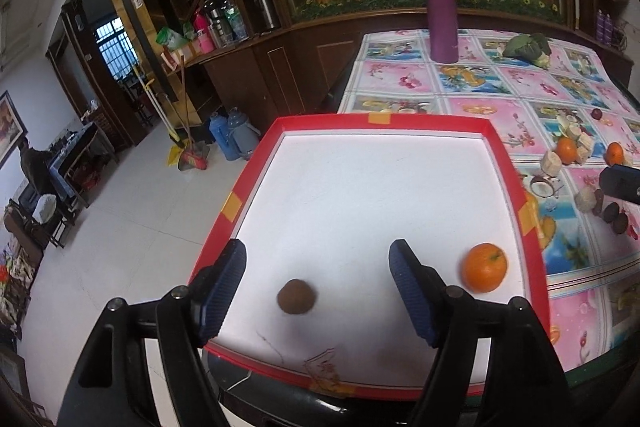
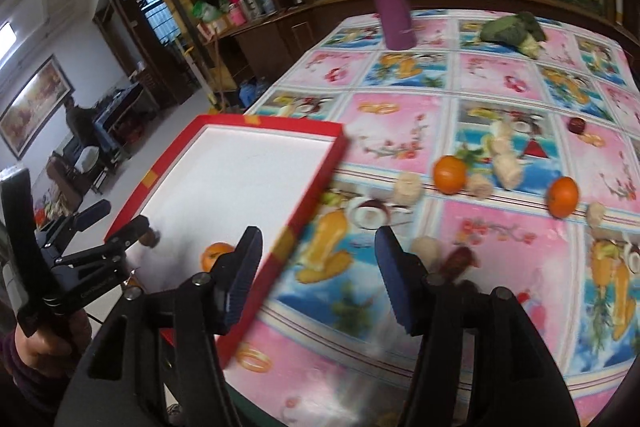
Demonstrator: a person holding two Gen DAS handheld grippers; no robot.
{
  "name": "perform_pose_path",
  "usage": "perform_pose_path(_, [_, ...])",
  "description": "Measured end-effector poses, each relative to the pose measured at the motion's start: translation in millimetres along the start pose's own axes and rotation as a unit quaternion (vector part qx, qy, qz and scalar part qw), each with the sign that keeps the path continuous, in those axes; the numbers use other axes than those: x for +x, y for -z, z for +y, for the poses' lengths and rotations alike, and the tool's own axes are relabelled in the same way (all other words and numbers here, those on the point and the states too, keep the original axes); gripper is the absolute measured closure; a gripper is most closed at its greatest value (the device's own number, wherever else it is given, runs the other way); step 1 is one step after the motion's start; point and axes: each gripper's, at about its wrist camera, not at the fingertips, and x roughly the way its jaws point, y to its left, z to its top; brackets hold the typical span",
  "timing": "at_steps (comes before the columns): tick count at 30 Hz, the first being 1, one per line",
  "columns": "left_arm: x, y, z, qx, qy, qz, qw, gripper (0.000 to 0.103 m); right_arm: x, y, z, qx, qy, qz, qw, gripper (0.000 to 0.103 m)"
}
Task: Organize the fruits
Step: 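Move both open tools back over the fruits on the cloth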
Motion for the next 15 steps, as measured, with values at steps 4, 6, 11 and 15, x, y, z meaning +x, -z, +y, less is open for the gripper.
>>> perform_pose_path(4, [-9.2, -7.7, -16.6, 0.016, 0.006, -0.008, 0.9998, 0.029, -21.4, 1.6, -29.2, 0.022, 0.021, -0.018, 0.999, 0.043])
perform_pose_path(6, [-13.1, -11.5, -25.8, 0.026, 0.011, -0.012, 0.9995, 0.029, -31.2, 4.9, -40.6, 0.024, 0.035, -0.025, 0.999, 0.043])
perform_pose_path(11, [-24.7, -19.0, -55.2, 0.047, 0.06, -0.016, 0.9969, 0.028, -57.3, 14.7, -75.9, 0.034, 0.08, -0.042, 0.995, 0.043])
perform_pose_path(15, [-26.6, -18.6, -83.6, 0.068, 0.113, -0.007, 0.9913, 0.027, -72.5, 29.9, -109.3, 0.048, 0.121, -0.037, 0.991, 0.043])
